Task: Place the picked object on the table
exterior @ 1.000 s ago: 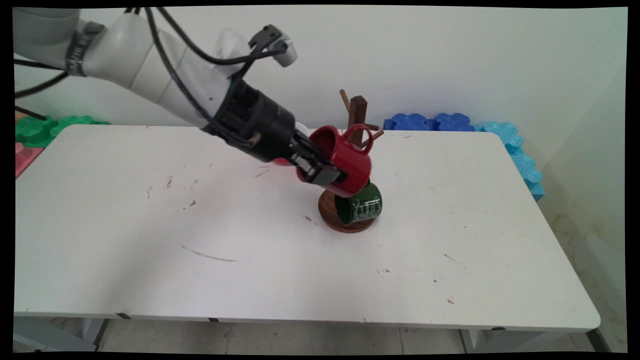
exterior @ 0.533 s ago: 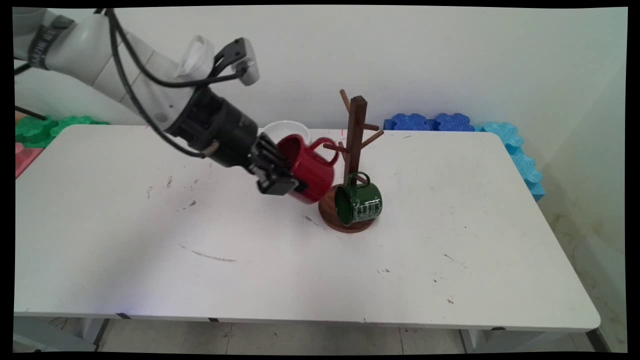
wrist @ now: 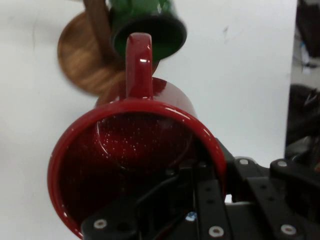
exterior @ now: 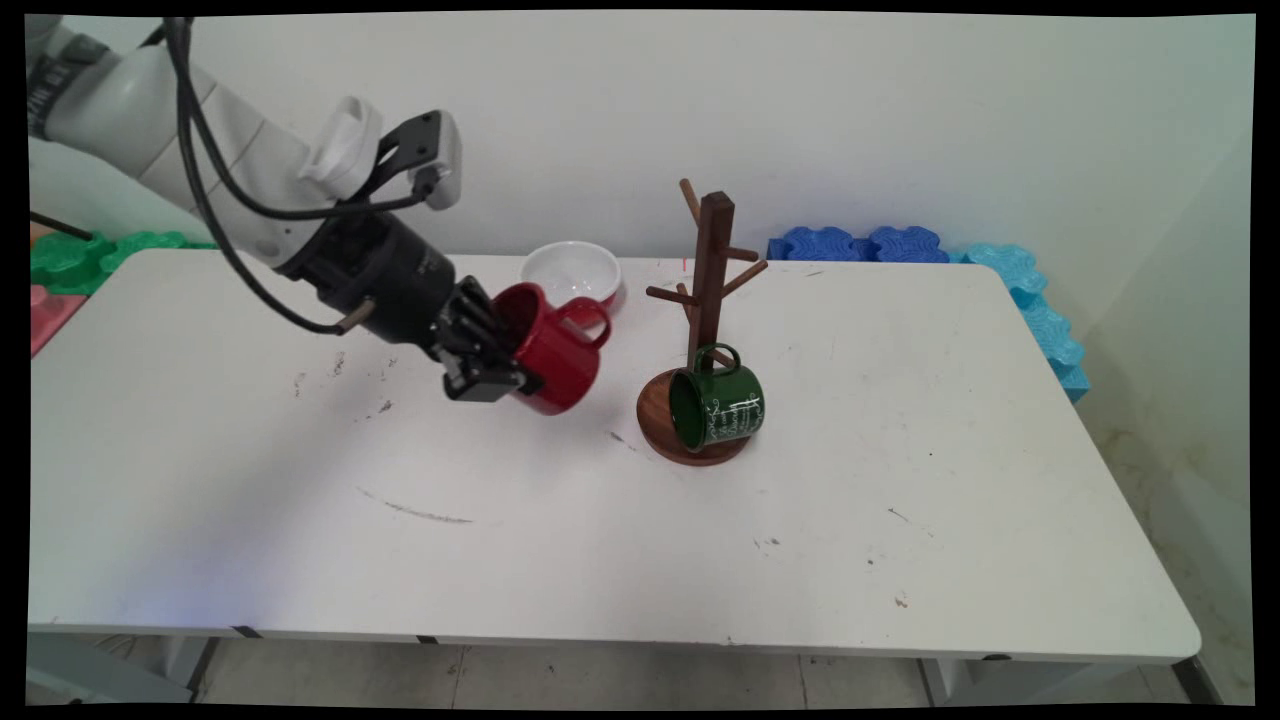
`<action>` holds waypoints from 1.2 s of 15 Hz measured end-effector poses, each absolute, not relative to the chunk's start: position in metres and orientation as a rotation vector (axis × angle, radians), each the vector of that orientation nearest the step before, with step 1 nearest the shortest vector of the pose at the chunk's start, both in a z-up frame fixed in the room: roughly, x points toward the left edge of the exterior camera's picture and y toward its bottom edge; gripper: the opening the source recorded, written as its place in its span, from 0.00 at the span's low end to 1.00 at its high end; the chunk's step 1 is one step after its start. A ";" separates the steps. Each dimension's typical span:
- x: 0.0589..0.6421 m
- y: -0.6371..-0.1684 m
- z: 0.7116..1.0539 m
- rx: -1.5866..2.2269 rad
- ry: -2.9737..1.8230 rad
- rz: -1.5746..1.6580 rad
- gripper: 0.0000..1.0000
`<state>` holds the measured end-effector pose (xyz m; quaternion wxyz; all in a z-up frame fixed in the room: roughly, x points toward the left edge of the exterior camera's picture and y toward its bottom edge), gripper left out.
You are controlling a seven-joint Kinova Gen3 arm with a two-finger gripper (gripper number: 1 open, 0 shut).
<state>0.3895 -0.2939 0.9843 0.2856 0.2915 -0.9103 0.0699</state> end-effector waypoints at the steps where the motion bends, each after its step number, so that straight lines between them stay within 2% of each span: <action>1: 0.395 -0.295 0.982 0.775 -2.451 0.193 0.00; 9: 0.428 -0.313 0.957 0.722 -2.589 0.256 0.00; 18: 0.437 -0.343 0.916 0.670 -2.692 0.295 0.00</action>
